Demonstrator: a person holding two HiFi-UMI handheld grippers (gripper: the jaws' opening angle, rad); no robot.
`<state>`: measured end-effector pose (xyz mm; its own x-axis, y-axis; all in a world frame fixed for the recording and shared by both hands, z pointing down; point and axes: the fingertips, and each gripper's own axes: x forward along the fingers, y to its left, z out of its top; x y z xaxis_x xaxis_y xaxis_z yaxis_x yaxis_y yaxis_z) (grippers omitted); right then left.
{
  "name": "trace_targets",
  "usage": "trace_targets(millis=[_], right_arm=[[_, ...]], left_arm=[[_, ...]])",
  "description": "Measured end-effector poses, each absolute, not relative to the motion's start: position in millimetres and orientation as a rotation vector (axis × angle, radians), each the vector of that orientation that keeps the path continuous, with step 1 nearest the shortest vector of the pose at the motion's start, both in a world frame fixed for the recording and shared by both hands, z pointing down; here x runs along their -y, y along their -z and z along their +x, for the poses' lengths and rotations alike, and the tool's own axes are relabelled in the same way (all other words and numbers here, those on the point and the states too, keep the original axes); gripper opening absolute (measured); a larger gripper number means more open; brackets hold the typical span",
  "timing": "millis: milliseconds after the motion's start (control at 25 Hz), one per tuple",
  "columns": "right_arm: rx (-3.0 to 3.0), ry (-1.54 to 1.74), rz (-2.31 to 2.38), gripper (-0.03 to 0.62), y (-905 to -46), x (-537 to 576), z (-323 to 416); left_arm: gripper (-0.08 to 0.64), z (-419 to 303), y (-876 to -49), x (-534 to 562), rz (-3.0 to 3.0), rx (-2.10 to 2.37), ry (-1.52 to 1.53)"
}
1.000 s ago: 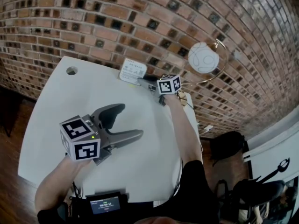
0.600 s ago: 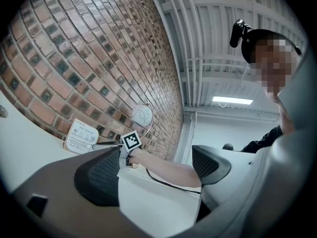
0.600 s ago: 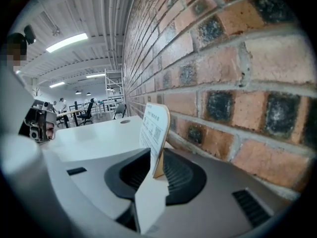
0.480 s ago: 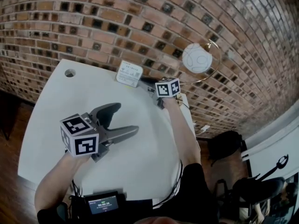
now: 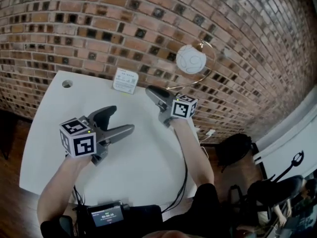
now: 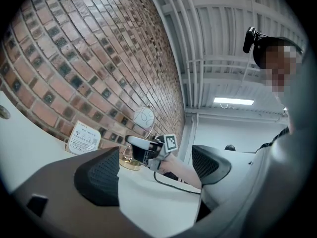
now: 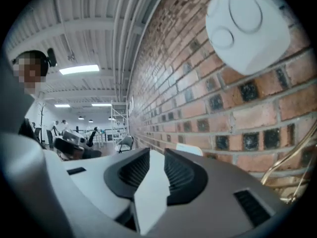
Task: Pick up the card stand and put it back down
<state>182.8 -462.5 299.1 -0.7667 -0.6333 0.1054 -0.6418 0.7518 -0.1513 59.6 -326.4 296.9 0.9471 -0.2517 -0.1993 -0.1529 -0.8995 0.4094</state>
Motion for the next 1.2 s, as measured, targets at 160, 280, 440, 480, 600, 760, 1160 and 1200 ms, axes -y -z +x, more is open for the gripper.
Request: trace_targets(millis=[160, 280, 440, 480, 600, 760, 1160, 1200], right_arm=[[3.045, -0.246, 1.073, 0.080, -258.1, 398.8, 184.3], [3.097, -0.223, 1.139, 0.058, -231.0, 353.7, 192.6], [3.139, -0.190, 1.225, 0.054, -213.1, 295.0, 204.3], [3.135, -0.180, 1.251, 0.054, -208.8, 281.4, 206.6], [3.142, -0.165, 1.313, 0.054, -200.5, 244.0, 214.7], [3.207, -0.170, 1.379, 0.046, -199.4, 196.1, 226.6], [3.319, 0.146, 1.434, 0.017, -184.2, 74.0, 221.9], [3.329, 0.165, 1.425, 0.013, -185.9, 65.0, 219.1]], left_arm=[[0.453, 53.2, -283.1, 324.7, 2.734, 0.300, 0.396], [0.453, 53.6, -274.2, 318.9, 2.748, 0.280, 0.416], [0.453, 62.7, -263.4, 303.4, 2.777, 0.232, 0.410], [0.453, 65.7, -258.5, 297.1, 2.786, 0.219, 0.410], [0.453, 72.7, -242.5, 271.4, 2.822, 0.189, 0.417], [0.453, 75.3, -226.9, 229.7, 2.882, 0.163, 0.414], [0.453, 67.5, -221.2, 139.5, 2.935, 0.094, 0.420], [0.453, 68.6, -220.4, 134.4, 2.939, 0.091, 0.412]])
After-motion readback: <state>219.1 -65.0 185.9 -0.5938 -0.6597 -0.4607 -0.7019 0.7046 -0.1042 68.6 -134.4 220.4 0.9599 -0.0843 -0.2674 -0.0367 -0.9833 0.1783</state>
